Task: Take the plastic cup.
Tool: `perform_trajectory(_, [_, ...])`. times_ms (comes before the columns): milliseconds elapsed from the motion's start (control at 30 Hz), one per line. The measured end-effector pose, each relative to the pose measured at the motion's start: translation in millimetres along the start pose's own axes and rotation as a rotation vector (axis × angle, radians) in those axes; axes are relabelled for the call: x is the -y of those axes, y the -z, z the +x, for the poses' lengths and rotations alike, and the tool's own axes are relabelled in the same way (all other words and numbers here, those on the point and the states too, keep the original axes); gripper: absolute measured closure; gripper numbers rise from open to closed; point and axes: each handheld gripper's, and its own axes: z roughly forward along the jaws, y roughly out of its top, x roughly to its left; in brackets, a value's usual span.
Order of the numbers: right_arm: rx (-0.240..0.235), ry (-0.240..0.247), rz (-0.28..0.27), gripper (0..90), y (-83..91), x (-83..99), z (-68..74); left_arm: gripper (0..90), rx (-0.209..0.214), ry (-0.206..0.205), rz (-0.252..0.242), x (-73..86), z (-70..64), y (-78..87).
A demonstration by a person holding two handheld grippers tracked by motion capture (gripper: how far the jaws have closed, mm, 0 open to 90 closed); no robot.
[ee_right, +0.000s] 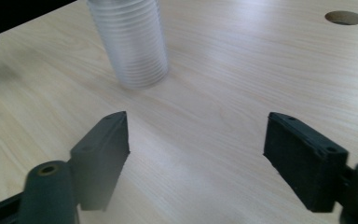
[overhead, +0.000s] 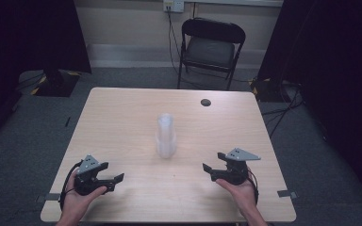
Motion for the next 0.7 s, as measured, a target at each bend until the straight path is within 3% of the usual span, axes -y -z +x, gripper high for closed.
perform_trajectory(433, [-0.080,0.007,-0.017,34.2,-4.5,-8.6,1.0,23.4,0.014,0.004,-0.021,-4.0,-2.2,-1.4])
perform_trajectory(600, [-0.085,-0.010,-0.032,36.0,-7.2,-18.1,5.8,22.9,0.028,-0.039,-0.013,-3.8,-7.1,0.1])
perform_trajectory(700, [-0.098,-0.005,-0.046,36.2,-8.8,-23.9,7.9,22.1,0.018,-0.040,-0.020,-3.0,-8.2,1.3])
